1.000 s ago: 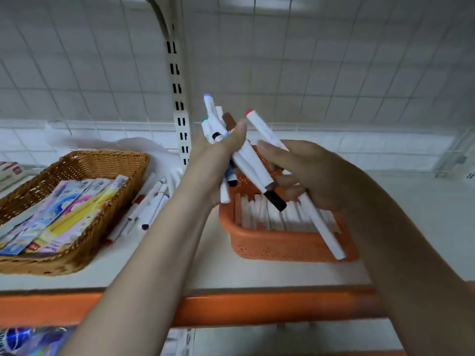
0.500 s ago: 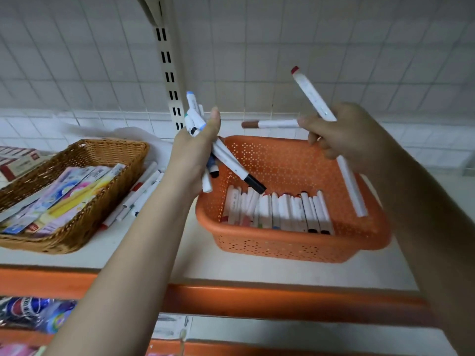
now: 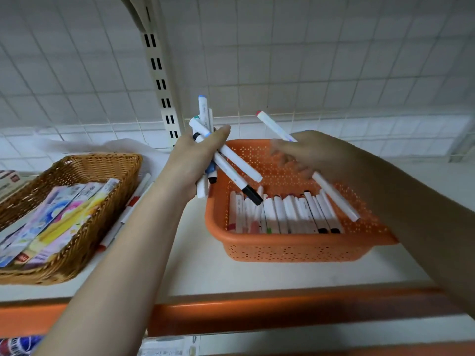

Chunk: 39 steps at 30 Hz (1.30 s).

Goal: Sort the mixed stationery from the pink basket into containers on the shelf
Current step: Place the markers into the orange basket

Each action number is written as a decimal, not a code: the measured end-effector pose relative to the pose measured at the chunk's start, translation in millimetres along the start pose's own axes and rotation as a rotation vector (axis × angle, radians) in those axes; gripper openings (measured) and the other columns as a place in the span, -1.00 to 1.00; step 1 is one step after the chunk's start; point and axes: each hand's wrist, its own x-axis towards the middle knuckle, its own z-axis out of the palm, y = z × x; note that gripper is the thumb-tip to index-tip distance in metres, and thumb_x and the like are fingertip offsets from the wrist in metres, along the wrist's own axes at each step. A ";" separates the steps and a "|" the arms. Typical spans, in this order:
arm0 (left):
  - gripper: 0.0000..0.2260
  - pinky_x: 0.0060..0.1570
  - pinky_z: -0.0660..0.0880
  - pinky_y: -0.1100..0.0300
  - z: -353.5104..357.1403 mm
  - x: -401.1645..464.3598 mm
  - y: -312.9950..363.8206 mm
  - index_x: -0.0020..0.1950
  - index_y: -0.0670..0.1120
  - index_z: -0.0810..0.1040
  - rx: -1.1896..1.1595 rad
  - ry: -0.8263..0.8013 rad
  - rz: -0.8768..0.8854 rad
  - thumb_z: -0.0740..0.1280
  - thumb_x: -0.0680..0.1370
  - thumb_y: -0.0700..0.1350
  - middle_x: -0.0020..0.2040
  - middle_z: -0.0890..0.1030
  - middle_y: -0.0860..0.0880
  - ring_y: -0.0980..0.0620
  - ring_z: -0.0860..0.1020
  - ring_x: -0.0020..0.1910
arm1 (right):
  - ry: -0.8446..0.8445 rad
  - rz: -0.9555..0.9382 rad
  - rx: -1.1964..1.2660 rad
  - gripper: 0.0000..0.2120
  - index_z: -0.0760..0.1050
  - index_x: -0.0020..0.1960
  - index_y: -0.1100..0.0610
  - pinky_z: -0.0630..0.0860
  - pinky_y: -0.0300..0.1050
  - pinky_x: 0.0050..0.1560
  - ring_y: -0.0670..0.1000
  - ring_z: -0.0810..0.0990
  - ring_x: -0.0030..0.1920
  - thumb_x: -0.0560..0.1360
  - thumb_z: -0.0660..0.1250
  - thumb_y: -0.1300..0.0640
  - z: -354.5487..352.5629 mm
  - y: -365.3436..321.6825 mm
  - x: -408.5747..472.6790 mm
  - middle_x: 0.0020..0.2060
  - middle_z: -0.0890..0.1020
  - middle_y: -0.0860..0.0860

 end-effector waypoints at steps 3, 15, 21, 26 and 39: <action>-0.73 -0.52 0.38 0.34 7.4 -1.8 3.1 -0.07 -0.13 0.41 0.008 -0.093 0.045 0.39 0.47 0.03 -0.43 0.48 0.01 0.17 0.42 -0.56 | -0.117 -0.139 0.229 -0.80 0.56 -0.08 0.11 0.23 -0.36 -0.57 -0.19 0.29 -0.55 0.49 0.34 -0.03 11.1 -21.5 -14.3 -0.44 0.51 -0.11; -0.54 -0.51 0.42 0.29 27.1 17.8 7.3 -0.14 -0.15 0.39 0.682 -0.184 -0.051 0.40 0.39 0.24 -0.39 0.50 -0.04 0.07 0.45 -0.51 | 0.211 -0.243 -0.287 -0.81 0.63 0.01 0.04 0.55 -0.19 -0.24 0.13 0.65 -0.19 0.40 0.47 0.08 -40.1 12.7 -19.0 -0.17 0.69 0.12; -0.33 -0.08 0.50 0.16 58.4 16.0 0.2 0.36 -0.14 0.38 1.228 -0.512 -0.176 0.39 0.41 0.25 -0.07 0.59 -0.12 -0.09 0.60 -0.12 | 0.016 -0.308 -0.416 -0.78 0.62 -0.17 -0.11 0.52 -0.04 -0.21 0.15 0.60 -0.22 0.38 0.46 0.23 -42.7 20.5 -24.4 -0.18 0.69 0.09; -0.43 -0.04 0.46 0.15 62.4 8.4 2.0 0.42 -0.18 0.26 1.198 -0.430 -0.128 0.38 0.50 -0.03 0.15 0.55 -0.16 -0.13 0.57 0.05 | -0.222 -0.322 -0.503 -0.61 0.59 -0.19 -0.25 0.58 0.04 -0.05 0.20 0.62 -0.12 0.44 0.36 0.29 -34.2 26.6 -23.7 -0.08 0.69 -0.16; -0.61 -0.50 0.47 0.26 22.2 -38.7 18.1 0.01 -0.18 0.48 0.231 -0.222 -0.149 0.48 0.37 0.04 -0.44 0.54 -0.01 0.09 0.44 -0.56 | 0.058 -0.531 -0.671 -0.68 0.63 0.04 0.07 0.44 -0.22 -0.12 -0.05 0.54 -0.11 0.43 0.28 0.38 -12.9 6.1 -17.7 -0.14 0.58 -0.09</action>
